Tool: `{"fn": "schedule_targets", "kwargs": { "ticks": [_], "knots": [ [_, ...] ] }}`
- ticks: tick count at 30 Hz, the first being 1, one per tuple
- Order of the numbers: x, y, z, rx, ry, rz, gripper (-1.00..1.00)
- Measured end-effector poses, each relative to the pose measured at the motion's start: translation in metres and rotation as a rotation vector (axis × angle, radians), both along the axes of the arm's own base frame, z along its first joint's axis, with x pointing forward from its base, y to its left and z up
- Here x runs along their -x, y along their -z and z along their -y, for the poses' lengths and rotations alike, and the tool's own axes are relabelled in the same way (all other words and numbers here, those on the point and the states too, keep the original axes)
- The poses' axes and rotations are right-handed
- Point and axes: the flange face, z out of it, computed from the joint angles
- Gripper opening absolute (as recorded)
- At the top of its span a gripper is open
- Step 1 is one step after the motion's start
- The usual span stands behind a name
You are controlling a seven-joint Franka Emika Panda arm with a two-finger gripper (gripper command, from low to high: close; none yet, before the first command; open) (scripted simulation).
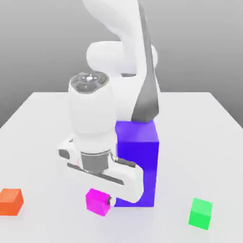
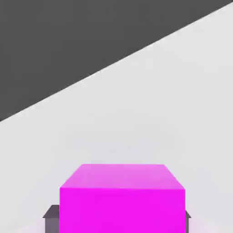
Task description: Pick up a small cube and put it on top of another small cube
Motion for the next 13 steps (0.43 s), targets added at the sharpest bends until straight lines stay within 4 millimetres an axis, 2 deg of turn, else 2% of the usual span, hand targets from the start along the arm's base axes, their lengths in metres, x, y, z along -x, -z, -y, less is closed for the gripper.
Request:
{"fn": "schedule_targets", "kwargs": {
  "ticks": [4, 6, 7, 9, 10, 13],
  "knots": [
    [0.017, -0.01, -0.1, 0.006, -0.246, 0.011, -1.0],
    [0.03, -0.003, -0.15, 0.013, -0.369, 0.022, -1.0],
    [0.035, 0.008, -0.168, 0.016, -0.413, 0.026, -1.0],
    [0.04, 0.033, -0.182, 0.017, -0.447, 0.028, -1.0],
    [0.041, 0.042, -0.184, 0.017, -0.454, 0.028, 1.0],
    [0.041, 0.042, -0.184, 0.017, -0.454, 0.028, 1.0]
  ]
}}
